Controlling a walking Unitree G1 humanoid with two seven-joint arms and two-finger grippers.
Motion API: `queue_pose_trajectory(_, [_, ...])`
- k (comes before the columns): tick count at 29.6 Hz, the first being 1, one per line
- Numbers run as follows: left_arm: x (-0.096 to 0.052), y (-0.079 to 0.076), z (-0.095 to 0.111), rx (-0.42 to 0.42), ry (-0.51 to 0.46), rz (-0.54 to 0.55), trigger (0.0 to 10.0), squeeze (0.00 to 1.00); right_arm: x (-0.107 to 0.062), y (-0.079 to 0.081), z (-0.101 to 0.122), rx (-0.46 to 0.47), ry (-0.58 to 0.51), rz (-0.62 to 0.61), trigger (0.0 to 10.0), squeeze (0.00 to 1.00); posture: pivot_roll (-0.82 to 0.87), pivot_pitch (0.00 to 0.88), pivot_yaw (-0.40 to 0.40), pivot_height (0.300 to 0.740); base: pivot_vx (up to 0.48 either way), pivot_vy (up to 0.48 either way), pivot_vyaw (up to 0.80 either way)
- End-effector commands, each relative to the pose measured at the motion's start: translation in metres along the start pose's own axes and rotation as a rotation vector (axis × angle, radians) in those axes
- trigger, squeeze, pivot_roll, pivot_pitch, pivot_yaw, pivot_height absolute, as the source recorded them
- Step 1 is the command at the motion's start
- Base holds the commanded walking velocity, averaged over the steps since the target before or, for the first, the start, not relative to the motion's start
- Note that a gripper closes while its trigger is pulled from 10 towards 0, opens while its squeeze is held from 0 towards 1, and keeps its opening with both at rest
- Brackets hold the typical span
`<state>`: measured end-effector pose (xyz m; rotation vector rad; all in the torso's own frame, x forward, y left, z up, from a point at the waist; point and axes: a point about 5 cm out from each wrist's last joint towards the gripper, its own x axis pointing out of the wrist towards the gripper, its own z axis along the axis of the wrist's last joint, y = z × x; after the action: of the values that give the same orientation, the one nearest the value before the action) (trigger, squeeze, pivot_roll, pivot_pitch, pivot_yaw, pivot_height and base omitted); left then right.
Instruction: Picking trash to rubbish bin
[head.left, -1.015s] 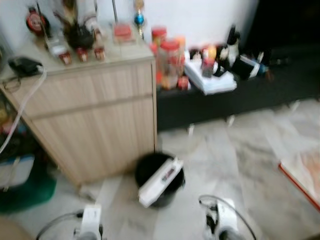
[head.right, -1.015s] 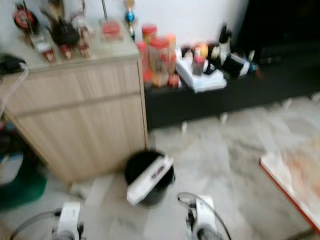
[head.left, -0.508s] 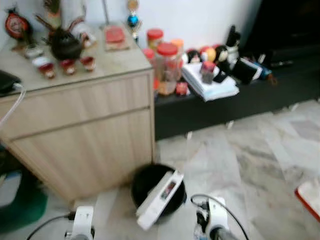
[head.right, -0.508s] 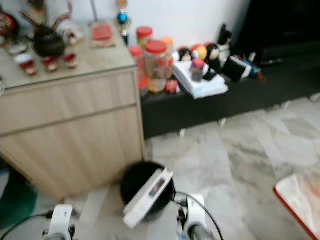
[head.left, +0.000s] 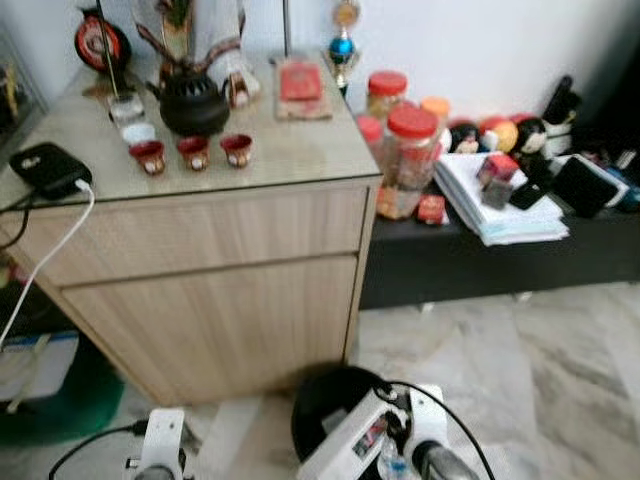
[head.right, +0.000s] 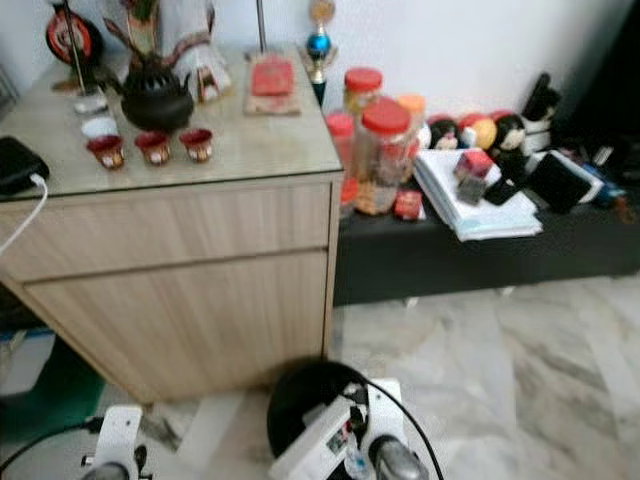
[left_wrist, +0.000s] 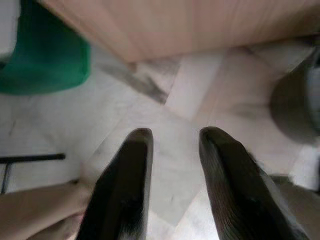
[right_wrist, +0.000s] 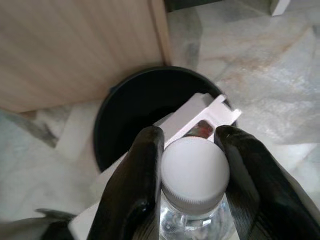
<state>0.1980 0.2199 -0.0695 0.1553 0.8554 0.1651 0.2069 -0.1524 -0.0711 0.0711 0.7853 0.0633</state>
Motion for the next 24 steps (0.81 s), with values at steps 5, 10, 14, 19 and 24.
queue_pose_trajectory(5, [0.000,-0.007,0.003,0.053,-0.015,-0.039,10.0,0.00,0.006,0.011,0.025,-0.030,-0.084,0.051,10.0,0.00,-0.01,0.055,-0.023,0.740,0.000,0.000,0.00])
queue_pose_trajectory(10, [0.004,-0.020,0.029,0.041,-0.103,-0.110,10.0,0.00,0.012,0.025,0.058,-0.034,-0.184,0.108,10.0,0.00,-0.01,0.052,-0.028,0.740,0.000,0.000,0.00])
queue_pose_trajectory(14, [0.005,-0.032,0.055,0.046,-0.195,-0.163,10.0,0.00,0.015,0.039,0.082,-0.040,-0.253,0.159,10.0,0.00,0.00,0.048,-0.031,0.740,0.000,0.000,0.00])
queue_pose_trajectory(19, [0.001,-0.054,0.095,0.097,-0.336,-0.298,10.0,0.00,0.015,0.065,0.119,-0.140,-0.358,0.249,10.0,0.00,0.00,0.041,-0.037,0.740,0.000,0.000,0.00])
queue_pose_trajectory(24, [-0.002,-0.068,0.105,0.143,-0.377,-0.392,10.0,0.00,0.014,0.071,0.133,-0.147,-0.394,0.256,10.0,0.00,0.01,0.040,-0.042,0.740,0.000,0.000,0.00])
